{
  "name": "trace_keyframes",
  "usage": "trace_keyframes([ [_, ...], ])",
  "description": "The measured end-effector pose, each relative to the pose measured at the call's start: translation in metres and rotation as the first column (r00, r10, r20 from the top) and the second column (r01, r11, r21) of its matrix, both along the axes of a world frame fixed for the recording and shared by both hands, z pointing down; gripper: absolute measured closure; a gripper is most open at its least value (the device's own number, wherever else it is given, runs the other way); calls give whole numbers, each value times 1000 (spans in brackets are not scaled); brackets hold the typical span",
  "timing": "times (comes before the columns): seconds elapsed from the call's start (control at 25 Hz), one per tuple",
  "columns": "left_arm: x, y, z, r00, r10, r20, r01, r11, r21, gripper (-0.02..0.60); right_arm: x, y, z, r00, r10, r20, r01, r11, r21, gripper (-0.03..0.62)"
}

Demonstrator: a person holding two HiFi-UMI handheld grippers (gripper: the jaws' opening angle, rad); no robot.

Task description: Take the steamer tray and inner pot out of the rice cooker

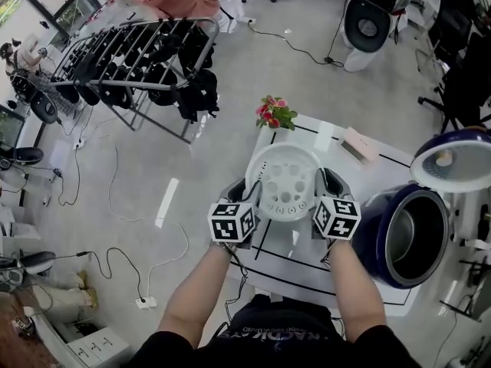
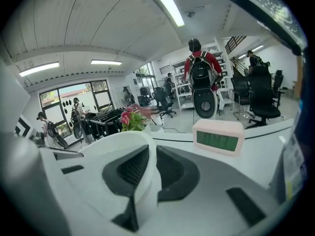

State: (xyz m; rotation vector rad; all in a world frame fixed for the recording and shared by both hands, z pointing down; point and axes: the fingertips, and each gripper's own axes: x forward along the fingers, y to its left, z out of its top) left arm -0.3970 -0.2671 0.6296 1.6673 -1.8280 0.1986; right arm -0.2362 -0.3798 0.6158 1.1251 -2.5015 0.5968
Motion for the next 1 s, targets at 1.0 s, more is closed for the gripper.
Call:
trace_keyframes([
  [1.0,-19,-42,57,1000,-2,-25,1,998,-58,442,-17,-41,67,999,8,-44,-12,997,-82,543],
])
